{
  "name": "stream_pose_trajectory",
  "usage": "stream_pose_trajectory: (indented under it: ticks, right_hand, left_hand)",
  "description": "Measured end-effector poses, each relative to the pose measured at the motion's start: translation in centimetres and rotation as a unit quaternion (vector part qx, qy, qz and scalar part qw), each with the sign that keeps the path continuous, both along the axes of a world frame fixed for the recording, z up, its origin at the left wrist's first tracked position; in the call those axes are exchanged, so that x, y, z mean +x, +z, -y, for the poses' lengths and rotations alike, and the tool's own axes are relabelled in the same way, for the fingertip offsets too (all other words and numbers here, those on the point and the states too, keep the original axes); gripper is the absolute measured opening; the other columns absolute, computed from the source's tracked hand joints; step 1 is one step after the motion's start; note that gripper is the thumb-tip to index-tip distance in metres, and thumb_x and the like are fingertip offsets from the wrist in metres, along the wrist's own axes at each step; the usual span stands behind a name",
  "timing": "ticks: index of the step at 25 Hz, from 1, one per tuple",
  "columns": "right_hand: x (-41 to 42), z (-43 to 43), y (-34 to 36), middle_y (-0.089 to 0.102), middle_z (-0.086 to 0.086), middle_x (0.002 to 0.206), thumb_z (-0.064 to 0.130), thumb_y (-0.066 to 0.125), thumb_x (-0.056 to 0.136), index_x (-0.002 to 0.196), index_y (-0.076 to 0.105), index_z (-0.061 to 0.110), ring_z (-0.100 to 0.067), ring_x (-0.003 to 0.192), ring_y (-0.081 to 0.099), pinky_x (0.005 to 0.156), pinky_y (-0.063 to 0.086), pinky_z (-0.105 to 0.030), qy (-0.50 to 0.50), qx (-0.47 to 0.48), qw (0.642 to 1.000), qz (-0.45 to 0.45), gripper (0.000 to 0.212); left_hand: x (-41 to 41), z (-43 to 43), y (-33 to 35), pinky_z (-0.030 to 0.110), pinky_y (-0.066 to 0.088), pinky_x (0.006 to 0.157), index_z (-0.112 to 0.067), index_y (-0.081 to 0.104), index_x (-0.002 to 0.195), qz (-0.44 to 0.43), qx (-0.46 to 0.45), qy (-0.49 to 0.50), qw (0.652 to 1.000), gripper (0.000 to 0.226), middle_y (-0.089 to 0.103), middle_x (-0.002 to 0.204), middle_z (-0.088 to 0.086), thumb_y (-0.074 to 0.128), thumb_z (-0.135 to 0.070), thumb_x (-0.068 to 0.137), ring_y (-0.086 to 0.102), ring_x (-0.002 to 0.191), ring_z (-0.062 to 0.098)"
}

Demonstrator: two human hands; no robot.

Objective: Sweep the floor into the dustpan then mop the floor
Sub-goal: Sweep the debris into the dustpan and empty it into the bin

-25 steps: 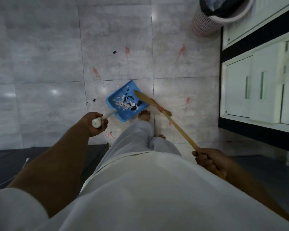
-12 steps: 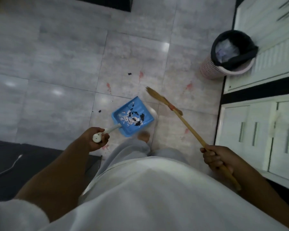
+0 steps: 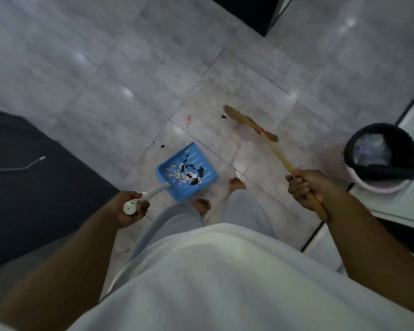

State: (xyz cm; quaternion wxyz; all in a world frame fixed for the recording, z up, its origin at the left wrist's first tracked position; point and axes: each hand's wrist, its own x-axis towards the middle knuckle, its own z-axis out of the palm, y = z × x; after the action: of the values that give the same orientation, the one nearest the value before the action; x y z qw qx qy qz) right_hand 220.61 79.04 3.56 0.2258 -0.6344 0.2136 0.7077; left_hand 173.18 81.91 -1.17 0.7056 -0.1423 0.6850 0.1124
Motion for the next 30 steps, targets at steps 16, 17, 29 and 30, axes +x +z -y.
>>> stream_pose_trajectory:
  ticks: [16,17,29,30]
  right_hand:
    - [-0.3,-9.3,-2.9,0.034,0.004,0.045,0.019,0.034,0.102,0.087,0.047,0.010,-0.006,0.029,0.029,0.024,0.024,-0.015,0.290,-0.065,0.954,-0.024,0.021]
    - [-0.4,-9.0,-2.2,0.034,0.004,0.046,0.020,0.035,0.102,0.087,0.047,0.010,-0.006,0.029,0.029,0.024,0.023,-0.015,0.290,-0.064,0.954,-0.029,0.022]
    - [-5.0,-8.4,-3.2,0.034,0.005,0.042,0.020,0.032,0.102,0.081,0.045,0.012,-0.005,0.027,0.029,0.024,0.021,-0.014,0.316,-0.085,0.944,0.033,0.027]
    - [-5.8,-7.2,-3.5,0.034,0.005,0.042,0.020,0.032,0.102,0.080,0.045,0.012,-0.005,0.027,0.029,0.024,0.021,-0.014,0.316,-0.103,0.943,0.024,0.026]
  left_hand:
    - [4.9,12.4,-0.6,0.016,0.043,0.034,-0.002,0.037,0.119,0.040,-0.022,0.292,0.955,0.027,0.051,0.055,0.011,0.033,-0.017,0.097,0.049,0.037,0.011]
    - [4.7,12.7,-0.9,0.016,0.043,0.034,-0.001,0.037,0.120,0.038,-0.021,0.297,0.954,0.028,0.052,0.055,0.011,0.033,-0.017,0.097,0.050,0.037,0.012]
    - [1.5,14.6,-4.3,0.015,0.042,0.034,-0.003,0.036,0.124,0.022,-0.029,0.288,0.957,0.031,0.051,0.056,0.009,0.036,-0.015,0.096,0.049,0.039,0.010]
    - [1.5,14.8,-4.5,0.015,0.042,0.034,-0.003,0.037,0.123,0.021,-0.031,0.288,0.957,0.030,0.050,0.058,0.009,0.036,-0.015,0.096,0.050,0.039,0.011]
